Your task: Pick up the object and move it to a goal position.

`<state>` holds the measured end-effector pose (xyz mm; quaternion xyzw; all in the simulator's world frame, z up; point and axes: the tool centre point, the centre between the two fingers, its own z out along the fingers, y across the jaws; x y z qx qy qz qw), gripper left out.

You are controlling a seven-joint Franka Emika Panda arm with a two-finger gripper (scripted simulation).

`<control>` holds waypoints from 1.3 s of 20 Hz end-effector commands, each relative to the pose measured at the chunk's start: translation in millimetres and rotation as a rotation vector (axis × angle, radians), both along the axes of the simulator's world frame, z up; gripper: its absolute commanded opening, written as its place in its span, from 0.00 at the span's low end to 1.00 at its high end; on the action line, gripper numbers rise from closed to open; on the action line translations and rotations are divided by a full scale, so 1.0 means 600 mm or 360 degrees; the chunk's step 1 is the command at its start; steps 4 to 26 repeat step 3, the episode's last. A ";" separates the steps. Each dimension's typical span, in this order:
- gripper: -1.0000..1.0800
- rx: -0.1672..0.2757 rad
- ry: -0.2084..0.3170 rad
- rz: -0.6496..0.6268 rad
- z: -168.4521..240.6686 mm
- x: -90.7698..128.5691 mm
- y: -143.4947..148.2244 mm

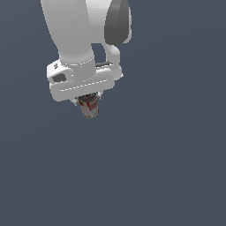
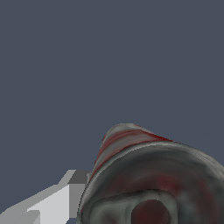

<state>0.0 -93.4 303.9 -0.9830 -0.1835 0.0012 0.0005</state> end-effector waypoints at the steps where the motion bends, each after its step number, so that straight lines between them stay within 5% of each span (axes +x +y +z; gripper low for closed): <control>1: 0.00 -0.0001 -0.0004 0.0000 0.013 -0.001 -0.001; 26: 0.00 -0.0001 -0.0004 0.0000 0.015 -0.002 -0.001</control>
